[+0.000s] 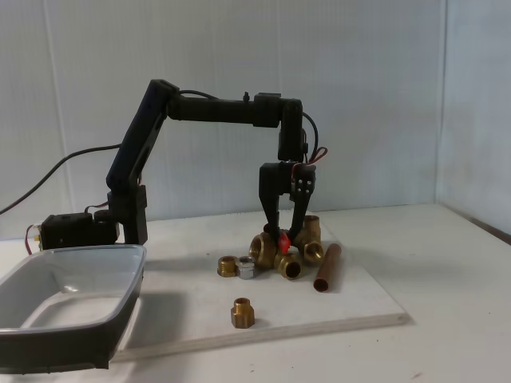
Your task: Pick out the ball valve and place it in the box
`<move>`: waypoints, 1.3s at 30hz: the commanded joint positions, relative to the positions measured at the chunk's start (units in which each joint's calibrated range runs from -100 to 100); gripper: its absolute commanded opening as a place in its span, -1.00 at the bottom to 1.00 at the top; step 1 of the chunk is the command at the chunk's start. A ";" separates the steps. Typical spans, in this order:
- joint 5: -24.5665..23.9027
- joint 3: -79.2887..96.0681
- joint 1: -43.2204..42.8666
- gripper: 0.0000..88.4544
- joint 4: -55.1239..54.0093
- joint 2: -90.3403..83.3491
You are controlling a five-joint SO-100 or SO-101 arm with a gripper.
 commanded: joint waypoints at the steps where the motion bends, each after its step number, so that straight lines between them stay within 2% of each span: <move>1: 0.23 -1.55 -0.44 -0.98 0.67 -0.99; 19: 0.12 -2.72 -0.44 -0.98 0.76 -1.84; 29: 0.23 -17.80 -0.36 -0.98 11.18 -1.76; 39: 0.28 -20.32 0.16 -0.98 11.52 -1.50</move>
